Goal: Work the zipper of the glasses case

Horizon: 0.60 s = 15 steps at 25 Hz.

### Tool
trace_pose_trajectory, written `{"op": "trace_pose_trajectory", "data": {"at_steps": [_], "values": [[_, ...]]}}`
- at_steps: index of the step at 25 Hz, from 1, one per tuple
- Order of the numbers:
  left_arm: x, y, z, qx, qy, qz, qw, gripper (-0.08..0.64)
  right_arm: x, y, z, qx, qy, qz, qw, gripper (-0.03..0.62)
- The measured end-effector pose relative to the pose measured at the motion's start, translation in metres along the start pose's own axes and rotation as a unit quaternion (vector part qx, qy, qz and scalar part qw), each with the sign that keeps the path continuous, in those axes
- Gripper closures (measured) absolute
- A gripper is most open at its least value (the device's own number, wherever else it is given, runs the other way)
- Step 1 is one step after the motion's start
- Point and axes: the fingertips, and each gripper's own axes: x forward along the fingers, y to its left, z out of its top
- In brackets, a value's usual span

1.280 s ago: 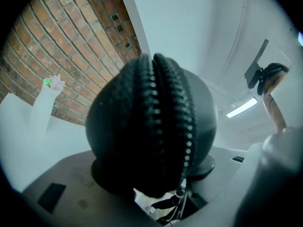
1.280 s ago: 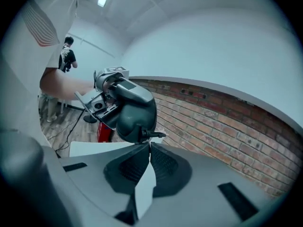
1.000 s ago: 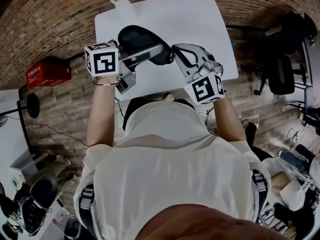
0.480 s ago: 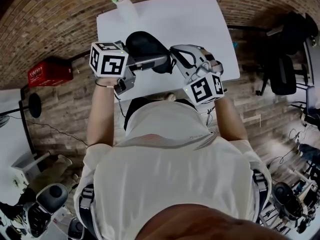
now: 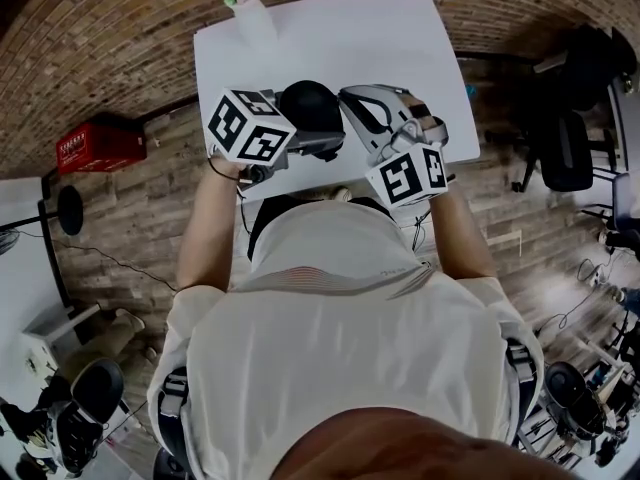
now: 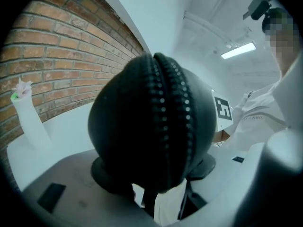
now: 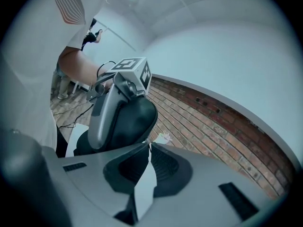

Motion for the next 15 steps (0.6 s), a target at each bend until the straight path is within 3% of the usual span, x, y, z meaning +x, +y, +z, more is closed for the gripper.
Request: {"op": "trace_pose_trajectory", "data": {"at_steps": [7, 15], "values": [[0.018, 0.009, -0.029, 0.045, 0.089, 0.036, 0.9943, 0.288, 0.003, -0.001, 0.004, -0.047, 0.011, -0.008, 0.999, 0.528], [0.033, 0.018, -0.054, 0.073, 0.168, 0.065, 0.9809, 0.288, 0.000, 0.008, -0.001, -0.107, 0.020, 0.021, 0.994, 0.522]]}}
